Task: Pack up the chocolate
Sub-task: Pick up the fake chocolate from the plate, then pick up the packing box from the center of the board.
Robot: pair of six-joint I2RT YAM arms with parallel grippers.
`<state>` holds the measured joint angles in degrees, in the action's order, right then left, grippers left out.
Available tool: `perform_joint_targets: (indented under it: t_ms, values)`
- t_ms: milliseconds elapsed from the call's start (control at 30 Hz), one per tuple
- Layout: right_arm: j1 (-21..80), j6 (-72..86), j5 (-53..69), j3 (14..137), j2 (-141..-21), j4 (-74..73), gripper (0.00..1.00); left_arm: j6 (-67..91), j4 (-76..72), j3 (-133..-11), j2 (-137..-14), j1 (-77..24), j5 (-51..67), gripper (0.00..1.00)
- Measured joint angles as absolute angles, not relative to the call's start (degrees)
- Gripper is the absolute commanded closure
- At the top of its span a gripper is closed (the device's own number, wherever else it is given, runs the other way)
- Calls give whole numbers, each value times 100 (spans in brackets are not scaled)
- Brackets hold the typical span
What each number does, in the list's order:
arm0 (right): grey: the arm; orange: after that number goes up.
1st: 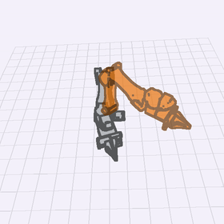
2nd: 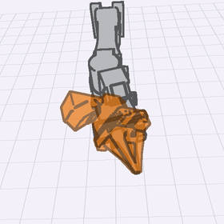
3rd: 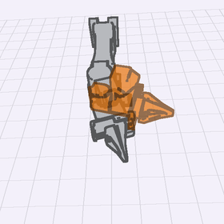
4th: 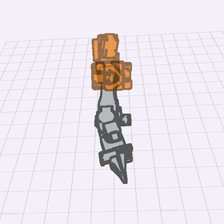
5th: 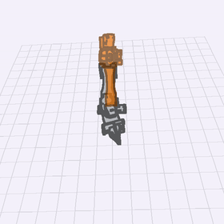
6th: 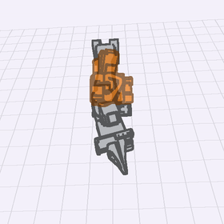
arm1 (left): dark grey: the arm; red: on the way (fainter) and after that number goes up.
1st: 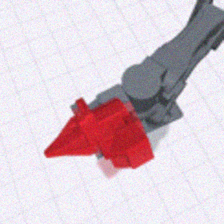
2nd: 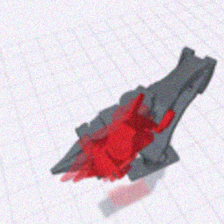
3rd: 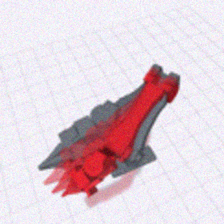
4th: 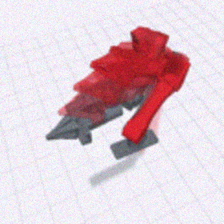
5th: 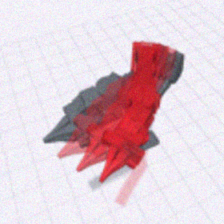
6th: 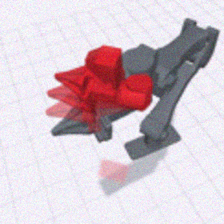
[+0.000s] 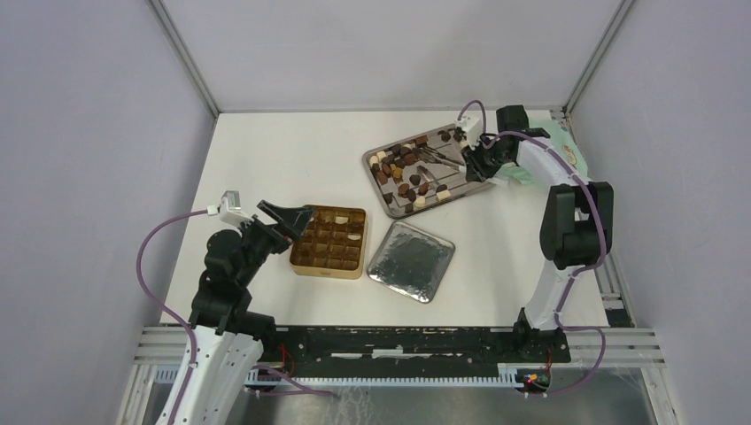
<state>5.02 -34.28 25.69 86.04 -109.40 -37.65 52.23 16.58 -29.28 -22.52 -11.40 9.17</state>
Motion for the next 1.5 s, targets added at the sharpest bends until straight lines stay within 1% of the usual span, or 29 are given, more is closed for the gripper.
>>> perform_joint_targets:
  t_ms: [233, 500, 600, 833, 867, 1000, 1067, 1133, 1200, 1300, 1367, 1433, 1500]
  values:
    - [333, -3433, 2926, 8444, -10571, -3739, 100, 5223, 1658, -2928, -2263, -1140, 917, 2]
    - [423, -3489, 3872, 8031, -9924, -3754, 100, 5223, 1660, -2928, -2274, -1140, 917, 3]
    - [600, -3524, 4084, 7861, -9679, -3763, 100, 5223, 1660, -2928, -2285, -1140, 917, 3]
    - [1387, -3625, 4464, 7494, -9312, -3741, 100, 5225, 1660, -2928, -2287, -1140, 915, 5]
    - [1496, -3627, 4506, 7437, -9279, -3734, 100, 5223, 1664, -2926, -2287, -1140, 908, 9]
    - [1800, -3629, 4615, 7306, -9218, -3736, 100, 5227, 1922, -2941, -2366, -1140, 659, 39]
    - [1831, -3627, 4644, 7251, -9179, -3728, 100, 5223, 2290, -3041, -2630, -1140, 408, 45]
    - [1826, -3627, 4648, 7192, -9122, -3715, 100, 5164, 2746, -3317, -3151, -1140, 163, 46]
    - [1824, -3627, 4648, 7124, -9056, -3693, 100, 4950, 3133, -3782, -3920, -1140, -38, 45]
    - [1822, -3625, 4648, 7037, -8962, -3677, 100, 4462, 3465, -4412, -4882, -1140, -250, 37]
    - [1822, -3625, 4648, 7011, -8919, -3671, 100, 4053, 3632, -4807, -5463, -1140, -412, 35]
    - [1822, -3625, 4648, 6997, -8888, -3658, 100, 3621, 3802, -5159, -5999, -1140, -578, 35]
    - [1822, -3625, 4648, 6989, -8866, -3642, 100, 3269, 3903, -5387, -6449, -1140, -694, 41]
